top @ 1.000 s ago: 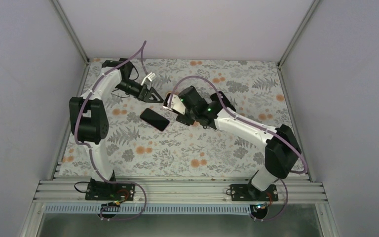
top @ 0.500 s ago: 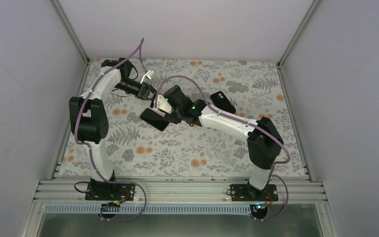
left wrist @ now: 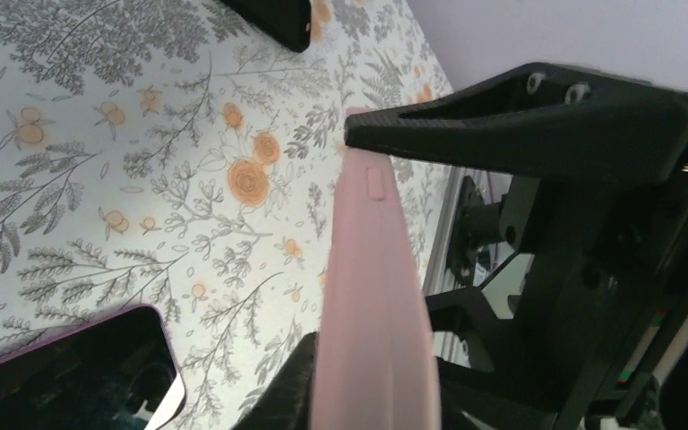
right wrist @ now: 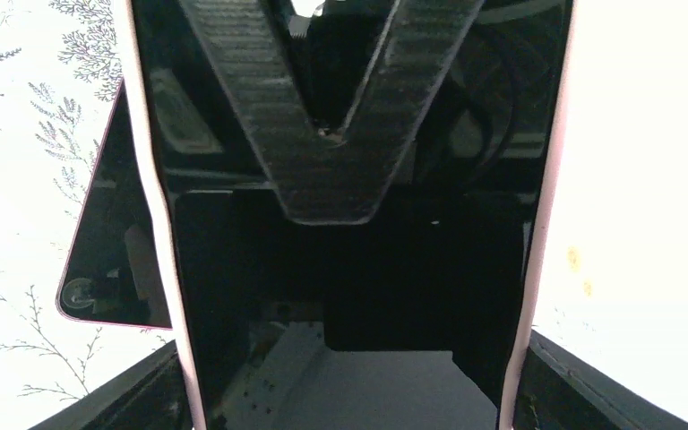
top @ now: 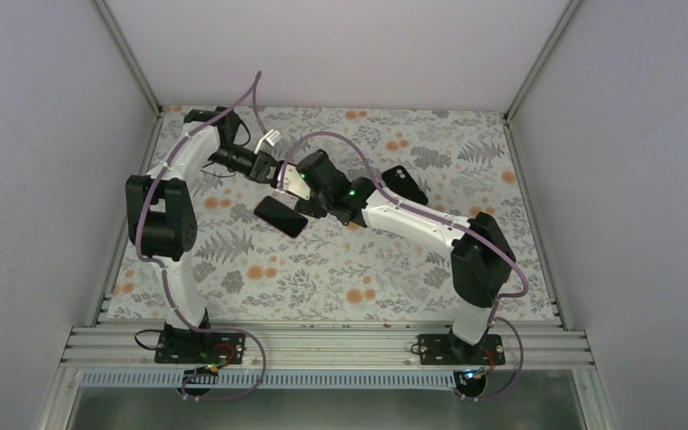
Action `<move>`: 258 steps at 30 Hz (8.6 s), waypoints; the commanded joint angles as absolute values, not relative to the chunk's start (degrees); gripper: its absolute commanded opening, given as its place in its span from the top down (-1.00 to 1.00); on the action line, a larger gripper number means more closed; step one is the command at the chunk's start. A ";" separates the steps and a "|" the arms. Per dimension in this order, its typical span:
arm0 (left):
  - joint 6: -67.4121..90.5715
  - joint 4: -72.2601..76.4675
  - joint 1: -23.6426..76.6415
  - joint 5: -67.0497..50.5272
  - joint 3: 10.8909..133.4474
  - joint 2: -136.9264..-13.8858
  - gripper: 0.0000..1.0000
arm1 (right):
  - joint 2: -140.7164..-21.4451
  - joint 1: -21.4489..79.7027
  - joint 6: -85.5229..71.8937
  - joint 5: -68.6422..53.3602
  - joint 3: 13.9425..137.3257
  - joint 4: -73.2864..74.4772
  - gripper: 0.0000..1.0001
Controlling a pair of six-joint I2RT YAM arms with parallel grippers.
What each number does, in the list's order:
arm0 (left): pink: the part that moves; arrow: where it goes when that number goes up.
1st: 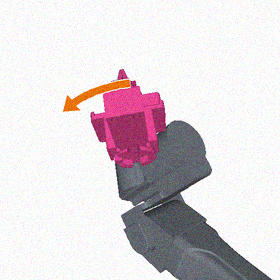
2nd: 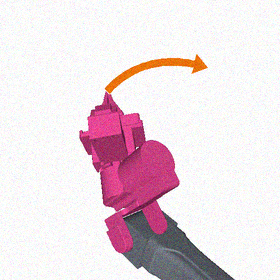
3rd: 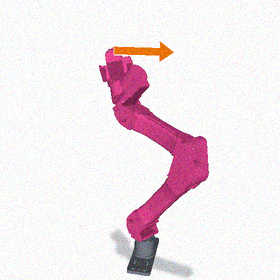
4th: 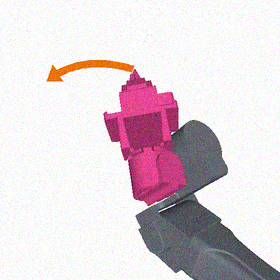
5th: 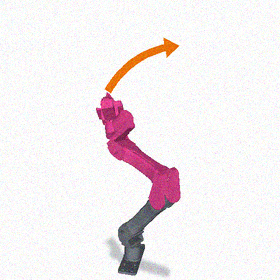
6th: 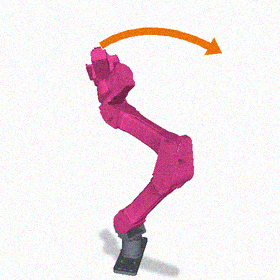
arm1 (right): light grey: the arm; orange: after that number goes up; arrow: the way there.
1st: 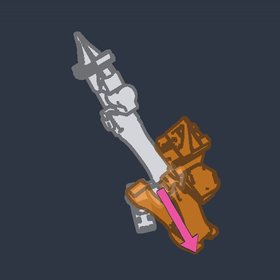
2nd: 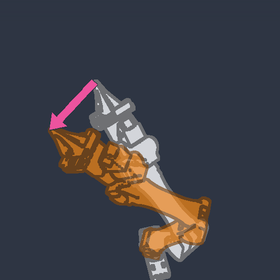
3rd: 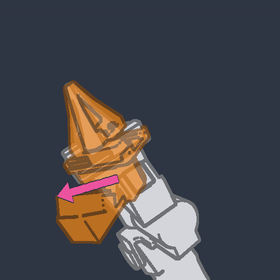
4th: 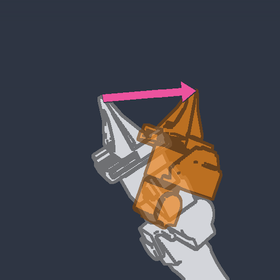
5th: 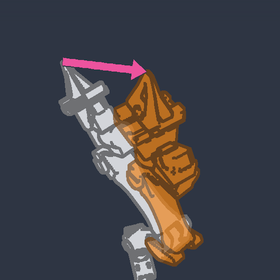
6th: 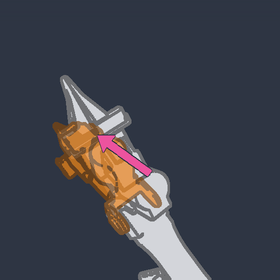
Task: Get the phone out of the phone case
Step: Pick up the phone at the center of the board, then remove the phone case from the phone.
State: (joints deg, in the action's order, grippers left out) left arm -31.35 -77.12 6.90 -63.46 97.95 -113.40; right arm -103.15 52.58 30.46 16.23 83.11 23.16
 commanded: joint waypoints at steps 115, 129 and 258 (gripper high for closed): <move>-47.19 -77.78 34.59 -36.35 92.02 -81.29 0.95 | -88.25 30.15 53.89 -43.91 81.72 71.62 -0.71; -47.29 -77.76 34.54 -38.27 94.44 -83.57 0.95 | -88.73 30.16 52.31 -45.79 80.08 68.20 -0.64; -34.86 -37.87 12.57 -46.13 101.90 -90.29 0.08 | -104.23 39.70 56.07 -83.78 95.75 73.65 0.94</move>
State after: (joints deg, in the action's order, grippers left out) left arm -34.72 -63.64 15.79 -49.65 97.14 -87.50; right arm -109.32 35.83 52.77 -72.66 97.30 65.34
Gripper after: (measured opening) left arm 0.411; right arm 0.061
